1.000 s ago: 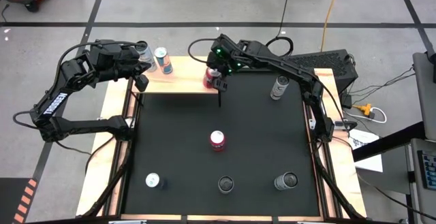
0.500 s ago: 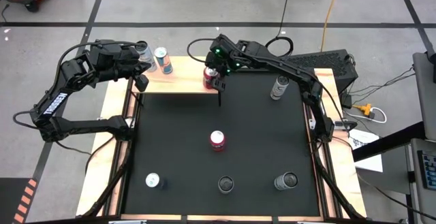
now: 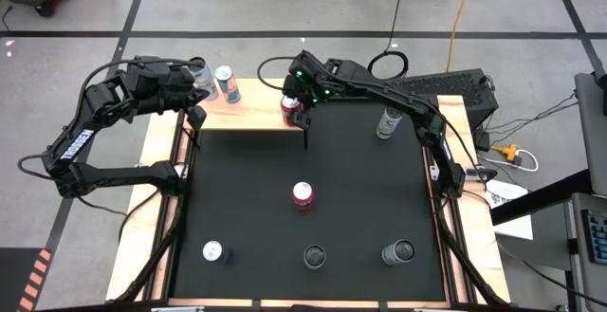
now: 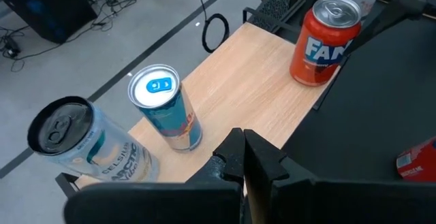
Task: Place canned beverage on shelf
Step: Put the right red soda can on the shelf
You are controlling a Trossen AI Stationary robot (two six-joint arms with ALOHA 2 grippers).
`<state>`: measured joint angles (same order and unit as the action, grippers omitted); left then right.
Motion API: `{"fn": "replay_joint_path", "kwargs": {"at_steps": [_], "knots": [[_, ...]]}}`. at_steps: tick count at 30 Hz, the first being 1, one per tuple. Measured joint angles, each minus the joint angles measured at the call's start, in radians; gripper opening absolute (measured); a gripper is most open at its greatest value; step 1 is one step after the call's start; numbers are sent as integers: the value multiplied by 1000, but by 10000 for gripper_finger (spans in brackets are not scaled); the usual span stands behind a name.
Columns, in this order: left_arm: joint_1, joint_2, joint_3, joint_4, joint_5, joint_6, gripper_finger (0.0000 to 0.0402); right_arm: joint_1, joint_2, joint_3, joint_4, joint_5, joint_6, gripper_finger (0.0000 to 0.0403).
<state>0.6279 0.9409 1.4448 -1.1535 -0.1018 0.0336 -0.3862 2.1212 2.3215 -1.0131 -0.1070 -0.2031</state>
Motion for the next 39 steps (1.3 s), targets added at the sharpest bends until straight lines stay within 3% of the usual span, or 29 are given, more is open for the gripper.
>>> {"fn": "replay_joint_path", "kwargs": {"at_steps": [13,24,33,39], "knots": [[0,1,0,-9,0,2,1,-5,-2,0,37,7,-38,358],[0,2,0,-8,0,6,1,-10,-88,35,-5,3,-42,359],[0,2,0,-8,-1,1,1,2,-126,35,-87,6,60,359],[0,2,0,-8,-2,7,1,21,-125,35,-211,110,68,330]]}}
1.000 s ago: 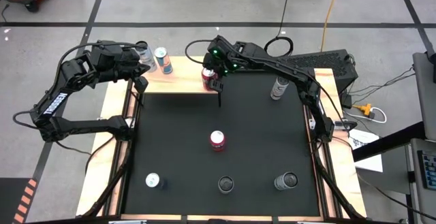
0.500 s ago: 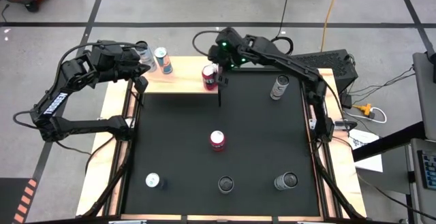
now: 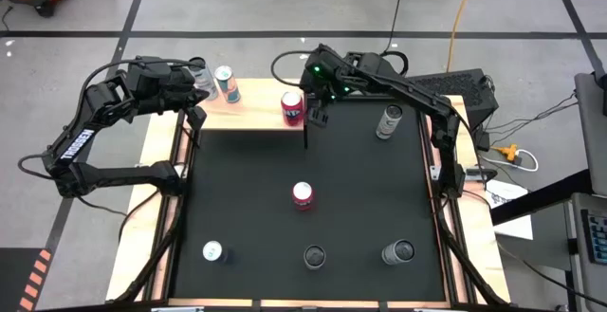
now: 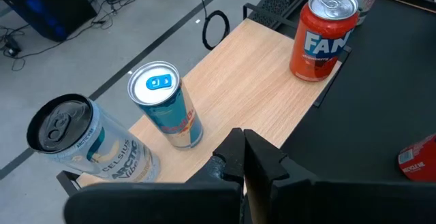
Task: Place canned beverage on shelf
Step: Put the right red soda can on the shelf
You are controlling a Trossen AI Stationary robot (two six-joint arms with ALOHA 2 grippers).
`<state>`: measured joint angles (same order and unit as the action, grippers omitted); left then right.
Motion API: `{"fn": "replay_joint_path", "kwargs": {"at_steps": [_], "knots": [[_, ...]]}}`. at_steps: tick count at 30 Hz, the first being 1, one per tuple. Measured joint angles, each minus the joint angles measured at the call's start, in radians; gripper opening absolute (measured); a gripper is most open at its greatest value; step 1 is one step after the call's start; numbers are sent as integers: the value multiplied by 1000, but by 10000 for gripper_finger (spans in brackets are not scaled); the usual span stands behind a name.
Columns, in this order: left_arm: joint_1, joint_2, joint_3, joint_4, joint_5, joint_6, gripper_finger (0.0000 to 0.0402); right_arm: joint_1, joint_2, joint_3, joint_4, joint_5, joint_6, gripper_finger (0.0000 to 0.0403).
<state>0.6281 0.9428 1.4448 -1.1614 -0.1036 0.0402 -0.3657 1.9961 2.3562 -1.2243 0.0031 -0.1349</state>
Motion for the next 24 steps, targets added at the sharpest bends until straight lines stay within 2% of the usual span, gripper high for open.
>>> {"fn": "replay_joint_path", "kwargs": {"at_steps": [6,18,24], "knots": [[0,0,0,0,-1,0,1,1,12,0,9,-4,18,253],[0,0,0,0,-1,-1,1,-6,95,0,12,-4,44,62],[0,0,0,0,-2,0,1,-14,96,0,82,-4,44,4]]}}
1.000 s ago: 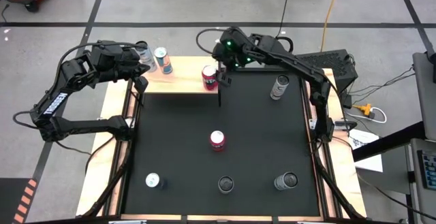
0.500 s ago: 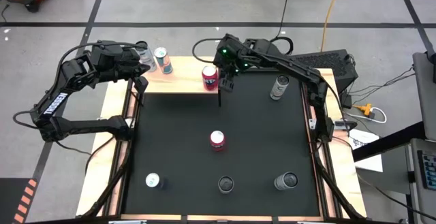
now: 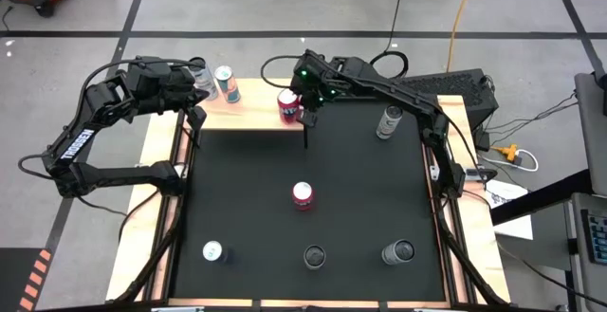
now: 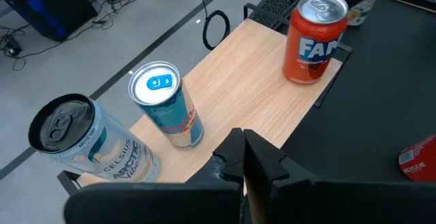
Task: Place canned beverage on shelf
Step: Put the right red soda can on the shelf
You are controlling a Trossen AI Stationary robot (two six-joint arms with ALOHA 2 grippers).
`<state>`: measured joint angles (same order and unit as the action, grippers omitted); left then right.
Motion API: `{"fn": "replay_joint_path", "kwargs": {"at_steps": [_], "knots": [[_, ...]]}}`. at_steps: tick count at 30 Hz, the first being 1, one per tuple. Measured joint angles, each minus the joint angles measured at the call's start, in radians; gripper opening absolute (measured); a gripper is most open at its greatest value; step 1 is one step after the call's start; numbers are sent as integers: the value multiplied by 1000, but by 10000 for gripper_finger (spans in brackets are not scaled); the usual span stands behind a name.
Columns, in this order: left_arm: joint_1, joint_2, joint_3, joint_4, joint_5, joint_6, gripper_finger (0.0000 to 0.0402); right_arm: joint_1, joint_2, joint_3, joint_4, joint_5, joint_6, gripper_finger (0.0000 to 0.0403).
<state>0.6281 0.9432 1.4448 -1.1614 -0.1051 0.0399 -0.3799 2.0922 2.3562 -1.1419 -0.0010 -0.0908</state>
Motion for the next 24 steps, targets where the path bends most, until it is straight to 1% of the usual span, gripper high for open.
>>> {"fn": "replay_joint_path", "kwargs": {"at_steps": [7,13,19,24], "knots": [[0,0,0,0,0,0,1,-1,0,0,96,-1,-1,10],[0,0,0,0,0,1,1,-6,26,0,124,-5,0,1],[0,0,0,0,-1,2,1,-15,57,0,159,-55,0,0],[0,0,0,0,-4,2,1,-20,64,0,219,-56,1,0]]}}
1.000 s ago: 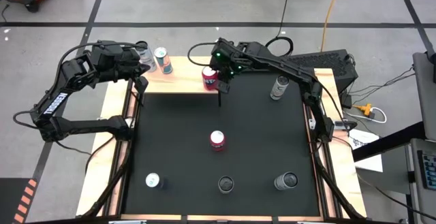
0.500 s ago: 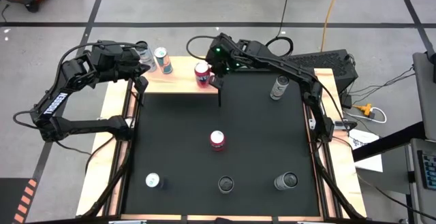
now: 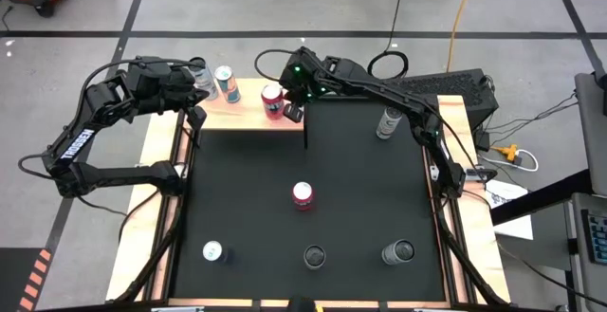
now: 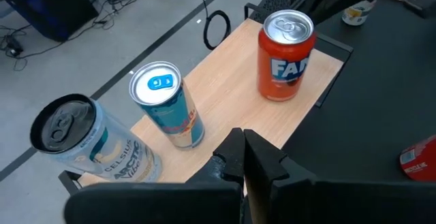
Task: Place canned beverage on shelf
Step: Put the right red soda can on the shelf
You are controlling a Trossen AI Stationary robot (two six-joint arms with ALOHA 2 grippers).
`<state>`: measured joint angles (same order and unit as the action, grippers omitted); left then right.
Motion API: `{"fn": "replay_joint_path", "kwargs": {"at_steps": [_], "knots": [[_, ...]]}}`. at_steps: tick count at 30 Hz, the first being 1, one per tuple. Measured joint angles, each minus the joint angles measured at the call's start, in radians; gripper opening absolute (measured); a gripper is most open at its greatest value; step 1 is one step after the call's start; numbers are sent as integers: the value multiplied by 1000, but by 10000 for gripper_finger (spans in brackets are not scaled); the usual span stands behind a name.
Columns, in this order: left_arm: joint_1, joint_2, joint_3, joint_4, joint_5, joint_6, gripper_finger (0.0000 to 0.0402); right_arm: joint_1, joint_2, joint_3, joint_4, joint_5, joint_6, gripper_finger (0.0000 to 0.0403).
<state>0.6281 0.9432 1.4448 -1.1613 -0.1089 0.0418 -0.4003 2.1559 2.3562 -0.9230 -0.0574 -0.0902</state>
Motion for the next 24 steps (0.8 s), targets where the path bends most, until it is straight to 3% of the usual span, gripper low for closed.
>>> {"fn": "replay_joint_path", "kwargs": {"at_steps": [8,12,15,24], "knots": [[0,0,0,0,0,0,1,-9,-4,0,-30,-3,26,0],[0,0,0,0,0,0,1,-9,-21,0,-100,-79,26,0],[0,0,0,0,0,0,1,-4,-22,0,-80,-152,27,0],[0,0,0,0,0,0,1,-1,-12,0,-1,-156,27,0]]}}
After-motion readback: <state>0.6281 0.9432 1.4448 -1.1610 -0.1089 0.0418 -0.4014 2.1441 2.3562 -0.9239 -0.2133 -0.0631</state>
